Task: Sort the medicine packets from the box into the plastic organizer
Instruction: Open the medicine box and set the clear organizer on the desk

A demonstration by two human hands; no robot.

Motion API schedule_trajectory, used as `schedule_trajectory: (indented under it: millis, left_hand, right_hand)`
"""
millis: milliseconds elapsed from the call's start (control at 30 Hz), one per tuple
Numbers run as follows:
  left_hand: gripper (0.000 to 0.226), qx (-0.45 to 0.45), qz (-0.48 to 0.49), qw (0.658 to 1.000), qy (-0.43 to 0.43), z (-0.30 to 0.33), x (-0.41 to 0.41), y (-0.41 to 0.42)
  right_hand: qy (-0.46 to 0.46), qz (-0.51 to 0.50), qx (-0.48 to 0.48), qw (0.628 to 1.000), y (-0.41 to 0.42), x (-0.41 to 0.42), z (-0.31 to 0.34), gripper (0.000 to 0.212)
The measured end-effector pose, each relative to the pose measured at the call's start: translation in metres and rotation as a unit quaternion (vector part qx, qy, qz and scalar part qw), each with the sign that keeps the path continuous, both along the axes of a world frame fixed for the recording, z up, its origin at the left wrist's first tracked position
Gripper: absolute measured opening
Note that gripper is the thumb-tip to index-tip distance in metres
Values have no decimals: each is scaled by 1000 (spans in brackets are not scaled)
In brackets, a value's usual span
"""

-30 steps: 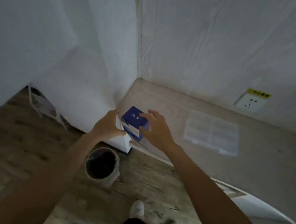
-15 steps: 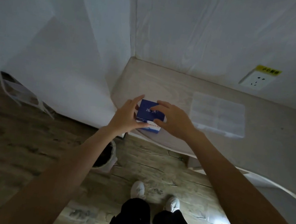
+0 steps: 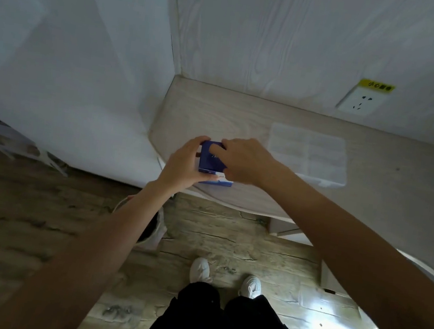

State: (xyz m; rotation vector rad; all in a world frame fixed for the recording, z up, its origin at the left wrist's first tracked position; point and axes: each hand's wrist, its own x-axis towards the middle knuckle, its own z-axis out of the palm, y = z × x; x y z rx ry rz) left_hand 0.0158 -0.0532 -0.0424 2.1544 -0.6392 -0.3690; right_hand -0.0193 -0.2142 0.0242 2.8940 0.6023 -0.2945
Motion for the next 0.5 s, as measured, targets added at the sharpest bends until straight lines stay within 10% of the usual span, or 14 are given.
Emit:
schedule_trajectory:
  millis: [267,500]
  left_hand:
    - [80,-8,9,1000,-7,-3,-3,-6]
    - [82,2,6,999,-34,-4,8,-18]
  right_hand:
    - [35,-19,23,999,-3,1,-5,69]
    - [96,-130,230,960,-31,8,14,27]
